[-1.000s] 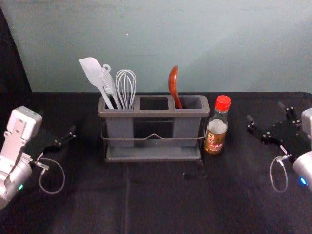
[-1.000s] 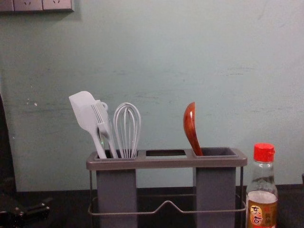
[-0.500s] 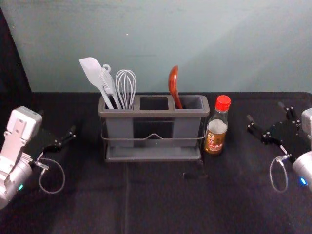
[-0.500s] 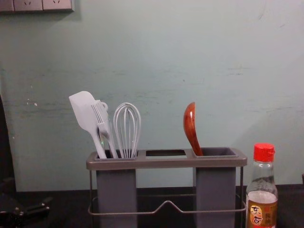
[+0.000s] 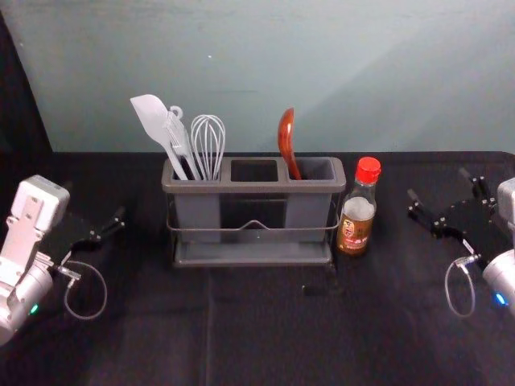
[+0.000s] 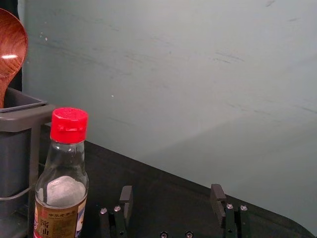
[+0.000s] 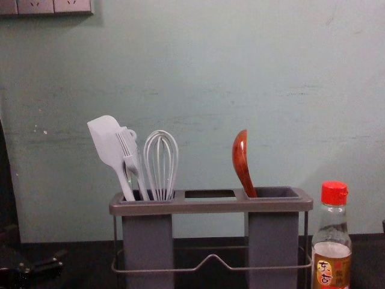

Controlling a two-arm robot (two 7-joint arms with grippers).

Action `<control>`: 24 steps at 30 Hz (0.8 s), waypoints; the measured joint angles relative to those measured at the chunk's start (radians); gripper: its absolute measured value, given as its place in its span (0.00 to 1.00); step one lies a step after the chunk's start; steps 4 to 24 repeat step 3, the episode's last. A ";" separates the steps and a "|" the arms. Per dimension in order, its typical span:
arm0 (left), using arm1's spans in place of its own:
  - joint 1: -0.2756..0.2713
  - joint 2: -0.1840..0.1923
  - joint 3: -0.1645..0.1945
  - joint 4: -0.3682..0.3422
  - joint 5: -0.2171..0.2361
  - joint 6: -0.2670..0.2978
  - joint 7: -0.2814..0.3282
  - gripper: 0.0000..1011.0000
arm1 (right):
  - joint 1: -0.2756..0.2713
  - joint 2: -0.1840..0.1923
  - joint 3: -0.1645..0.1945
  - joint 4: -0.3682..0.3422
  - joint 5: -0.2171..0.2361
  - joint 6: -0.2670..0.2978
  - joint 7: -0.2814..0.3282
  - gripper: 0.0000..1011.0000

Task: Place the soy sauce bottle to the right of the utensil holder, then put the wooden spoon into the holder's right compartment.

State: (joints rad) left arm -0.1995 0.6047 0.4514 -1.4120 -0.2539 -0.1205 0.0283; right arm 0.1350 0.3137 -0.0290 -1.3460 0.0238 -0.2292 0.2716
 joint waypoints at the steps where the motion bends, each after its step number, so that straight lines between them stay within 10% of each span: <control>1: 0.000 0.000 0.000 0.000 0.000 0.000 0.000 1.00 | 0.000 0.000 0.000 0.000 0.000 0.000 0.000 0.99; 24: 0.000 0.000 0.000 0.000 0.000 0.000 0.000 1.00 | 0.000 0.000 0.000 0.000 0.000 0.000 0.000 0.99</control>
